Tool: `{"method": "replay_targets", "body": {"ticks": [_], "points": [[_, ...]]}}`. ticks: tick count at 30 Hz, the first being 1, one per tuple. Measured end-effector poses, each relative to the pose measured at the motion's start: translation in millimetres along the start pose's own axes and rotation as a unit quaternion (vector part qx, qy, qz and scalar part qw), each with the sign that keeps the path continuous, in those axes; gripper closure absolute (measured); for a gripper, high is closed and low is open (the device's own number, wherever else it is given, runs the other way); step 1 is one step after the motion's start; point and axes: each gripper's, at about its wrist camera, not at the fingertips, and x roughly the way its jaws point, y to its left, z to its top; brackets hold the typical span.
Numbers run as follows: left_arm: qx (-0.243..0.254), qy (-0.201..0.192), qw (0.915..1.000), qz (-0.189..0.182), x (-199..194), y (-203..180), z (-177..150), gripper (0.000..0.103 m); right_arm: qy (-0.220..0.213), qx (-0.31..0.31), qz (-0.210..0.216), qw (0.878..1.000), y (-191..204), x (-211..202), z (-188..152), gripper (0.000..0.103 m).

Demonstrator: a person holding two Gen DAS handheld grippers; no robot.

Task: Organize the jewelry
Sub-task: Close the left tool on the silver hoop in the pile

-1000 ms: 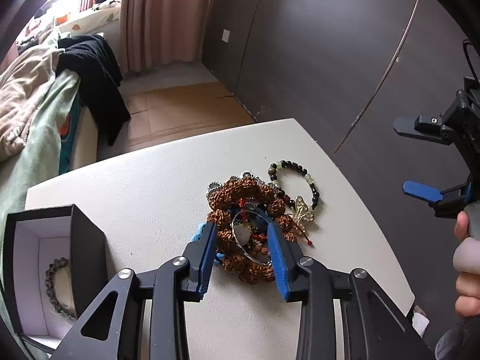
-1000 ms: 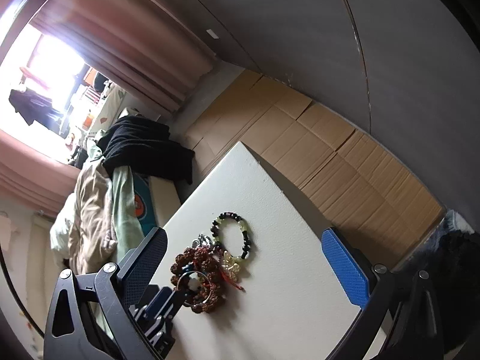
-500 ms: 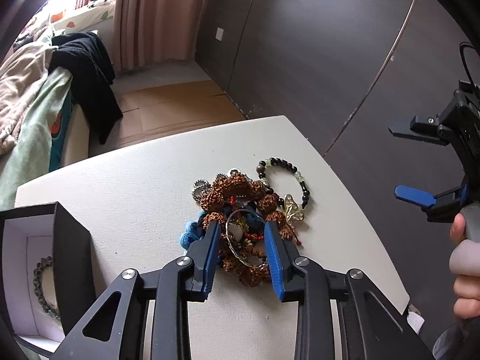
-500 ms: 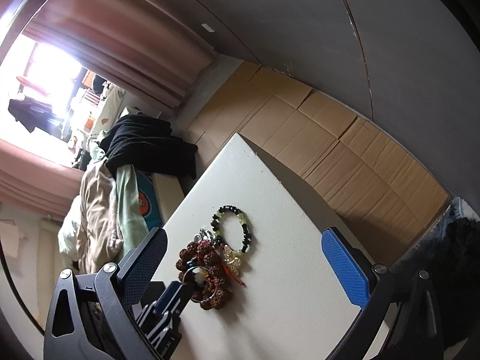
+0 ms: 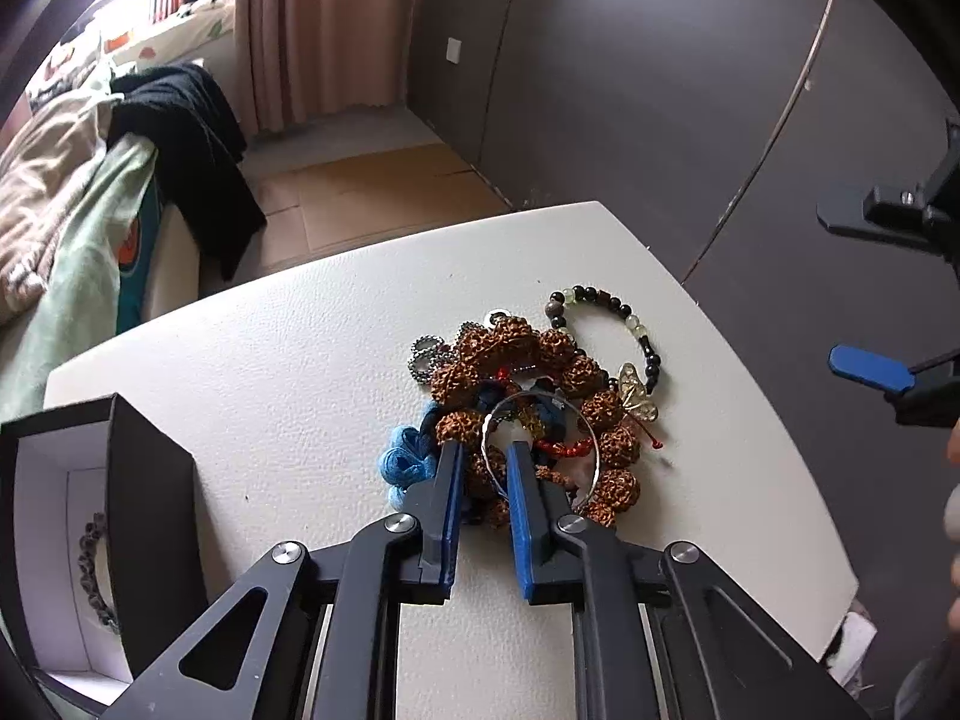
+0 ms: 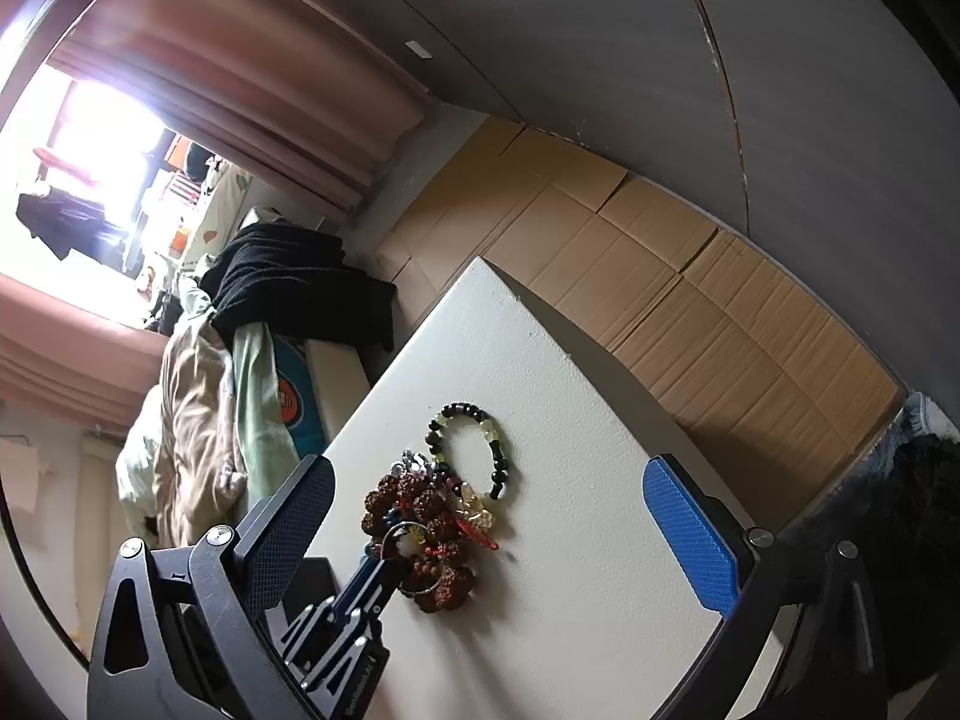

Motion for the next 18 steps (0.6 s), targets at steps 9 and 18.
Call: {"method": "replay_targets", "body": {"ticks": [9,18], "points": [[-0.053,-0.003,0.9972,-0.053,-13,24,3,0.089,0.007,-0.002,0.002,1.000,4,1,-2,0.000],[-0.136,0.007,0.9838,-0.117,-17,53,1,0.089,0.014,-0.016,0.000,1.000,11,6,-9,0.000]]}}
